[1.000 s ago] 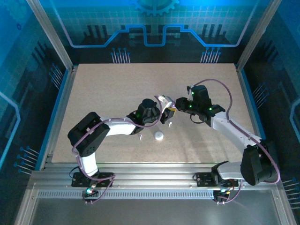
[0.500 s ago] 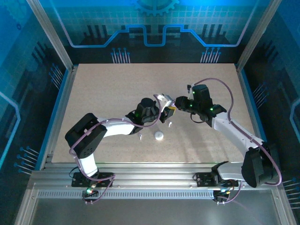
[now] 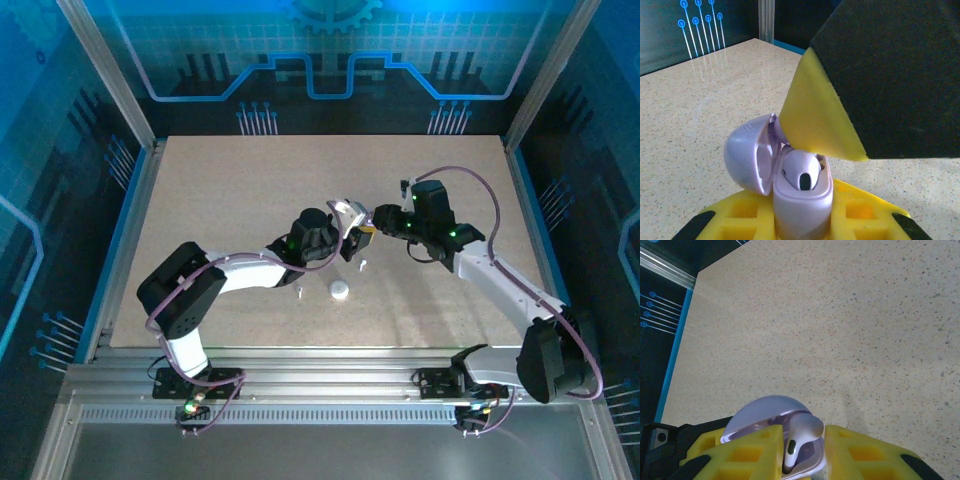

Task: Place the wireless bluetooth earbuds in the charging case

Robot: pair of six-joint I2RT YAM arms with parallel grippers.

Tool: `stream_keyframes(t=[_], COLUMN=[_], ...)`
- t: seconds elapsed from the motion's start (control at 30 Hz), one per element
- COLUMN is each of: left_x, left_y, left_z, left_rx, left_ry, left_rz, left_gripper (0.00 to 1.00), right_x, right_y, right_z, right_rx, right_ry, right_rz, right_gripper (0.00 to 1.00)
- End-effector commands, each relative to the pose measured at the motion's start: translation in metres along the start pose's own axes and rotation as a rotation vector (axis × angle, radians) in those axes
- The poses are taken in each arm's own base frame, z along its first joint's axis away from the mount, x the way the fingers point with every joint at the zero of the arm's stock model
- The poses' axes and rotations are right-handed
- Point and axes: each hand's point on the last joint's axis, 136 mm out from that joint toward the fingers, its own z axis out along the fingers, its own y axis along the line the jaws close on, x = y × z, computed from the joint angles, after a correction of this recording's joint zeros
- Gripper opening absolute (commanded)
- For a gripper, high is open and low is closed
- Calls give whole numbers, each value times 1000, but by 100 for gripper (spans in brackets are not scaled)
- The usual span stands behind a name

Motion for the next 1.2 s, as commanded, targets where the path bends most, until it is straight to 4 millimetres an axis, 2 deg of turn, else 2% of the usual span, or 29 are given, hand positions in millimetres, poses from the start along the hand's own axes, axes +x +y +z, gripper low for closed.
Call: stream_keyframes(t=[0.0,0.17,0.4,0.67,0.7,0.8,1.0,1.17], left_x=[-35,-34,-34,-42,-43,-46,-52,-57], left_y=[-10,-10,-10,-15,-17,-21,-24,-27], left_z=[-8,-8,-11,-17,-18,-21,-25,-25], left_rx=[25,22,19,40,48,65,82,97], left_ry=[-95,-91,-92,-119,-124,-134,-166,-192], left_rz=[33,34,36,45,47,55,64,62], left_gripper=[14,15,14,14,14,15,15,15], right_x=[0,-6,-17,-22,-15,-15,-22,-29], right_y=[8,15,25,26,19,18,34,36], right_z=[-8,-17,-43,-60,-57,-62,-82,-98], right_rx=[-17,-43,-88,-208,-206,-247,-348,-382], right_ry=[-12,-35,-96,-94,-73,-65,-117,-161], right_rz=[-7,-14,-59,-83,-76,-85,-159,-158], right_gripper=[29,31,36,36,35,36,36,42])
